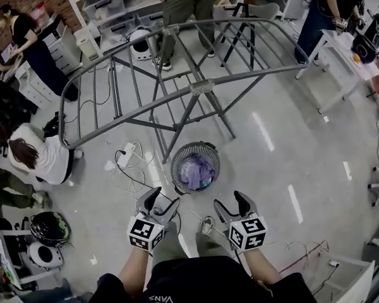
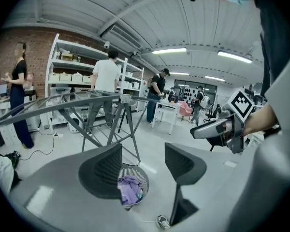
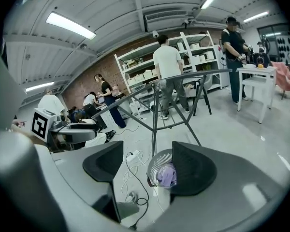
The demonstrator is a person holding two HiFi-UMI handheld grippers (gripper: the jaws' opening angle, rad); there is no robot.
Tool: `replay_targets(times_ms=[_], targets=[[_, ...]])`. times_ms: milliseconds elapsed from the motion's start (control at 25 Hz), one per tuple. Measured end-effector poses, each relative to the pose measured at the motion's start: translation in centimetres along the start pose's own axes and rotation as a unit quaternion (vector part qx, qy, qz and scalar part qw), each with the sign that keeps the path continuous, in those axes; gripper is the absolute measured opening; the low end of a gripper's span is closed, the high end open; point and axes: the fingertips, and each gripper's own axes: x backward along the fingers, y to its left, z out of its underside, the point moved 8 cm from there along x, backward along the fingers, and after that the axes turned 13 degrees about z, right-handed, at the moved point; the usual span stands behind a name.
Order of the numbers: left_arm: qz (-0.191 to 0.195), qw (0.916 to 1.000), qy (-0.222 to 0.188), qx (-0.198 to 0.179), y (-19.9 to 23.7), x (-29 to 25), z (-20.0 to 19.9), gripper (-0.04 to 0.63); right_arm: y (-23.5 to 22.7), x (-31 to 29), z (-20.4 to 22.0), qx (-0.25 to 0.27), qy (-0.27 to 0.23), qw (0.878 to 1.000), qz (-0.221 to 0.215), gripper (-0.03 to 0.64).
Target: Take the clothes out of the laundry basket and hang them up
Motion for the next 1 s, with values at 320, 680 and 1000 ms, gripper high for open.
replay_targets(times_ms=[320, 680, 1000], targets=[[0.073, 0.9945, 0.075, 0.011, 4.7, -6.7, 3.3, 0.252, -0.4, -4.9, 2.4, -0.039, 0.037, 0.998, 0.042, 0.304], [0.147, 0.9778, 0.149, 0.007, 11.5, -16.8, 9.5, 0.253, -1.6, -11.5, 7.3, -0.126, 0.054, 0.985, 0.108, 0.299], [0.163, 0.9633, 0.214, -0.003, 15.6, -25.0, 17.4, 0.253, -2.5, -17.5, 13.8, -0.161, 0.076, 0.977, 0.116, 0.295]])
